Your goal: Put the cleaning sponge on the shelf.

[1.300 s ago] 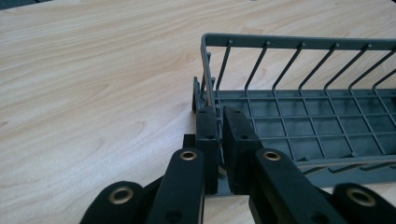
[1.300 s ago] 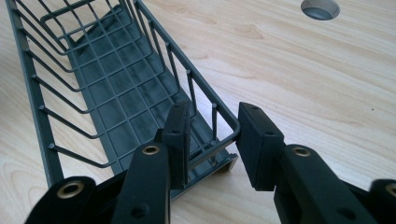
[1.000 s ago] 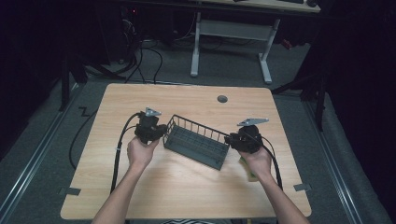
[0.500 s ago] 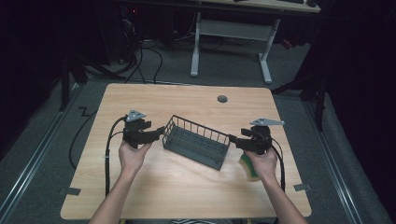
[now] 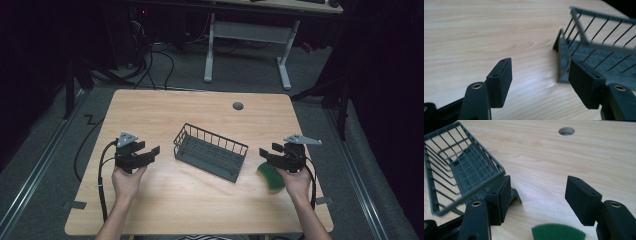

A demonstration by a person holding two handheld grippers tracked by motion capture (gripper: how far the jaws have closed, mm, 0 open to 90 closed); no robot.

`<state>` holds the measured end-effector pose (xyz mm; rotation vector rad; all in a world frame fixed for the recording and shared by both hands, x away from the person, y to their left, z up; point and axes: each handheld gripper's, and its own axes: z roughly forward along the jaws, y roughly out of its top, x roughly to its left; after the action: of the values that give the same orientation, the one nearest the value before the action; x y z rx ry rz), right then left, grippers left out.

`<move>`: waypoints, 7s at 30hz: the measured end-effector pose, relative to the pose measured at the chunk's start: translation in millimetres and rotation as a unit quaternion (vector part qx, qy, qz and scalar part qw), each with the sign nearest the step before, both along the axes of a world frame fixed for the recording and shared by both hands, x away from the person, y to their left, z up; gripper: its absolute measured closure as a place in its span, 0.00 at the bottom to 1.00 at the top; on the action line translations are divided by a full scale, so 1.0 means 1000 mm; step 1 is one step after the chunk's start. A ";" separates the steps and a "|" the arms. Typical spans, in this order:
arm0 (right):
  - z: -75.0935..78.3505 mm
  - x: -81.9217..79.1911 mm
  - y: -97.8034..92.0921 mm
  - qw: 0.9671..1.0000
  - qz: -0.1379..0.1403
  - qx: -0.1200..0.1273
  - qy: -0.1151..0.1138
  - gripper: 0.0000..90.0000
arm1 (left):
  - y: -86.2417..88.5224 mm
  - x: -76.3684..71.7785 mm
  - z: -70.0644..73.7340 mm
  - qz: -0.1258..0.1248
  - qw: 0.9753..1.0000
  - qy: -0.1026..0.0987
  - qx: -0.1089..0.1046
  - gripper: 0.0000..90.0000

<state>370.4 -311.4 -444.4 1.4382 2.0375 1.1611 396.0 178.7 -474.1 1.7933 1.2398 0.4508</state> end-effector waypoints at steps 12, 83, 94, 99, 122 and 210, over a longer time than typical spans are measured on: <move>-0.027 -0.025 -0.029 0.999 -0.029 -0.012 0.021 0.38 | 0.000 -0.019 -0.049 0.017 0.996 0.037 0.076 0.38; 0.020 -0.008 0.001 0.998 0.032 -0.050 0.004 0.34 | -0.009 -0.024 -0.062 0.027 0.993 0.035 0.105 0.31; 0.048 0.009 0.039 0.994 0.096 -0.054 -0.016 0.34 | -0.008 -0.024 -0.062 0.029 0.993 0.036 0.104 0.31; 0.051 0.022 0.056 0.991 0.118 -0.057 -0.018 0.34 | -0.008 -0.024 -0.062 0.030 0.994 0.037 0.102 0.31; 0.033 0.054 0.104 0.981 0.175 -0.086 -0.001 0.34 | -0.007 -0.024 -0.062 0.030 0.994 0.037 0.096 0.31; 0.021 -0.001 0.005 0.997 0.068 -0.004 -0.028 0.45 | -0.008 -0.025 -0.062 0.031 0.994 0.036 0.098 0.31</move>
<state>369.7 -306.8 -422.9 1.2657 2.1263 1.2308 371.3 170.8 -536.4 1.9554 1.3416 0.5643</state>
